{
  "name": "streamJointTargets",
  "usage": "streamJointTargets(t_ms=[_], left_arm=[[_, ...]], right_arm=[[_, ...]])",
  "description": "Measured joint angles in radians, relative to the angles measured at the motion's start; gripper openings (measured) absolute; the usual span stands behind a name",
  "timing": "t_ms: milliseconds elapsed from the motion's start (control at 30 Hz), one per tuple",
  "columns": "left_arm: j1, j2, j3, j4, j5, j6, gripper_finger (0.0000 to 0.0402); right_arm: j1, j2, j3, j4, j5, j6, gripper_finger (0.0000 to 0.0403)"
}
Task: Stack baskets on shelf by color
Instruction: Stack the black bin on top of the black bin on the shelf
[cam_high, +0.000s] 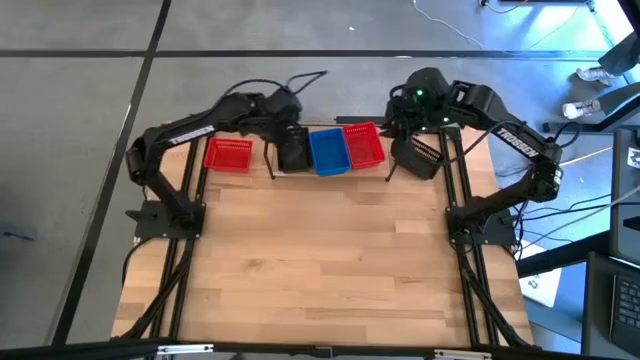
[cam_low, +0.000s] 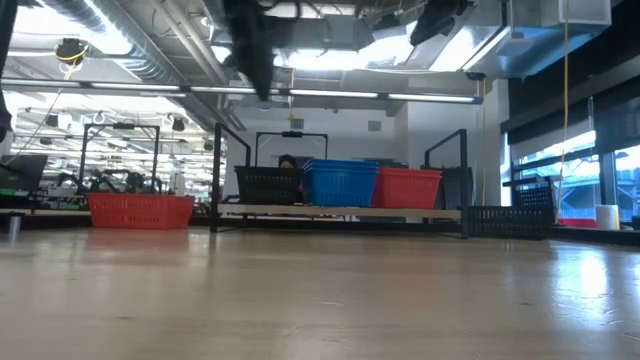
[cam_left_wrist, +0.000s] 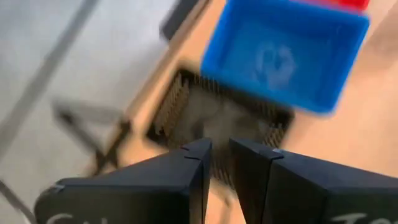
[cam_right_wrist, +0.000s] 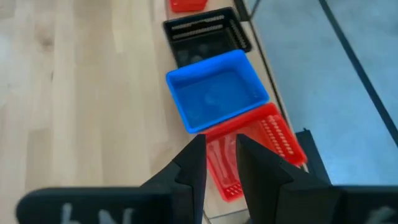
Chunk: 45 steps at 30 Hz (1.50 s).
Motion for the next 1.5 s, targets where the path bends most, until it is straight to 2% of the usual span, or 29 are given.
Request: streamJointTargets(t_ms=[200,367,500,733,900,1067,1200,1333,1500], left_arm=[[0.013,-0.069,0.000,-0.247,-0.001,-0.358,0.0047],[0.063,-0.103,0.000,-0.436,-0.004,-0.524,0.0047],[0.109,-0.103,-0.001,-0.536,-0.006,-0.544,0.0047],[0.126,-0.103,-0.001,-0.522,0.002,-0.498,0.0047],[0.115,-0.106,-0.001,-0.522,0.003,-0.499,0.0047],[0.116,-0.122,-0.001,-0.518,0.004,-0.502,0.0047],[0.115,-0.138,-0.001,-0.516,0.004,-0.505,0.0047],[0.115,-0.151,-0.002,-0.509,0.004,-0.506,0.0047],[0.115,-0.169,-0.002,-0.495,0.011,-0.506,0.0047]], right_arm=[[-0.045,-0.047,0.000,-0.002,-0.002,0.000,0.0085],[-0.067,-0.073,0.000,-0.026,-0.003,0.000,0.0085],[-0.088,-0.080,0.000,-0.087,-0.003,-0.001,0.0085],[-0.181,-0.090,-0.021,-0.237,-0.003,0.111,0.0085],[-0.263,-0.153,-0.202,-0.228,-0.003,0.206,0.0085],[-0.317,-0.198,-0.415,-0.124,-0.002,0.343,0.0085],[-0.349,-0.196,-0.552,-0.057,-0.001,0.389,0.0085],[-0.370,-0.195,-0.682,0.034,0.047,0.392,0.0085],[-0.381,-0.195,-0.801,0.112,0.089,0.315,0.0085]])
